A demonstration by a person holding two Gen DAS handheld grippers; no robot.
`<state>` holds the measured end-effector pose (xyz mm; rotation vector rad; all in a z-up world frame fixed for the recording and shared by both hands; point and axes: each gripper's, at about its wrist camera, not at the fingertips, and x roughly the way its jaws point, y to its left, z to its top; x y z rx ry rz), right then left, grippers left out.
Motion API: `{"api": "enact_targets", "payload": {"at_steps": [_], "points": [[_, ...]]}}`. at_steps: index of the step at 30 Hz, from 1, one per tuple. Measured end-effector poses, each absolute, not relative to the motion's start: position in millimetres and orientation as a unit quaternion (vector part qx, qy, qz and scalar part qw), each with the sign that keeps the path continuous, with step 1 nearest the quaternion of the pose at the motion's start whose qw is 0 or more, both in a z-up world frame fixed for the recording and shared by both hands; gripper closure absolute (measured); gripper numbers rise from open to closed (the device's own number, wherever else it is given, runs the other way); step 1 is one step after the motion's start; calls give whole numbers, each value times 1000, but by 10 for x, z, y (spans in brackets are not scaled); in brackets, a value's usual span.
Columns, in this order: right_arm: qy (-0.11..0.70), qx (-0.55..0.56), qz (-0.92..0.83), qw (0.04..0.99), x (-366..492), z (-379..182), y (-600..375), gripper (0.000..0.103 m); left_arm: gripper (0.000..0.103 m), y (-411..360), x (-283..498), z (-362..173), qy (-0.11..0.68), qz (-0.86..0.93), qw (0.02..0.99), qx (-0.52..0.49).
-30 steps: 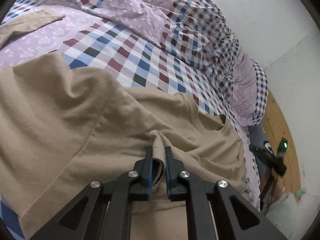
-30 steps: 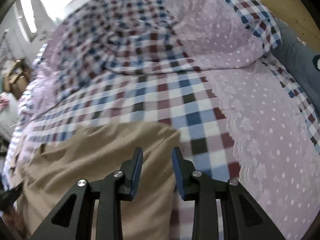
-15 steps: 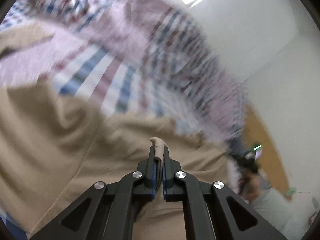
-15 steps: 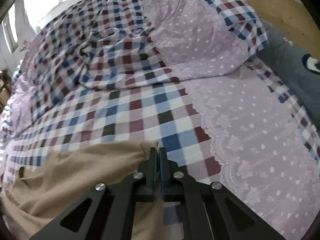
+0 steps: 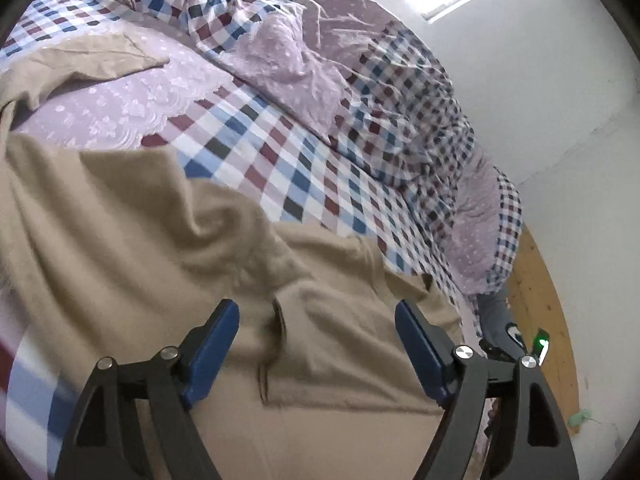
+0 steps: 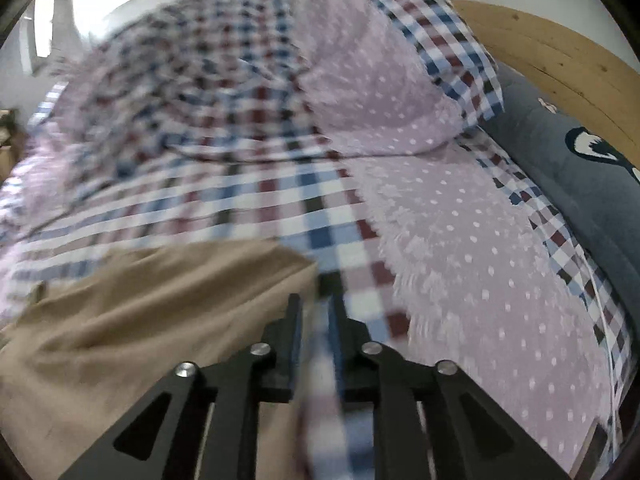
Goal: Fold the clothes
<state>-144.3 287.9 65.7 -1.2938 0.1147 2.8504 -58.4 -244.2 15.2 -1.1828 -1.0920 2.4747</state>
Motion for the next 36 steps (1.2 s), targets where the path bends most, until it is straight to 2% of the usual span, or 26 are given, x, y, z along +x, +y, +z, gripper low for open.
{"api": "enact_targets", "payload": {"at_steps": [1,3,5,9,10,11,13,19,25,27,29,31,32,36], "points": [[40,-408,912,-15,-1262,716,2804,68,20,-2392,-547,157,-364,832,98,-407],[31,-400,914,-53,-916,795,2654,64,20,-2281,-495,132,-360,822,103,-429],[22,-388,919,-67,-611,833,2534,64,31,-2154,-498,40,-358,806,103,-459],[47,-368,925,-81,-243,841,2436,62,41,-1978,-571,-2,-326,816,62,-474],[50,-366,925,-85,-222,823,2414,62,50,-1959,-597,-8,-324,818,52,-472],[53,-365,925,-89,-204,804,2392,62,70,-1951,-624,-30,-321,820,41,-473],[42,-366,925,-93,-196,745,2322,62,103,-1976,-636,-94,-318,817,3,-480],[10,-360,927,-109,-136,682,2219,62,103,-2167,-269,11,-366,809,-34,-458],[3,-359,925,-122,-161,649,2145,62,102,-2243,-227,-119,-398,798,-19,-452],[1,-360,924,-127,-160,624,2117,62,87,-2225,-256,-134,-406,797,-5,-448],[-4,-360,924,-129,-161,598,2087,62,65,-2184,-312,-116,-405,801,2,-442],[-11,-359,924,-131,-149,576,2051,62,56,-2136,-385,-89,-400,806,5,-436],[-17,-356,925,-133,-138,567,2024,62,52,-2108,-445,-81,-395,809,2,-435],[-65,-340,928,-136,-115,546,1886,62,51,-2035,-635,-86,-379,815,-13,-438]]}}
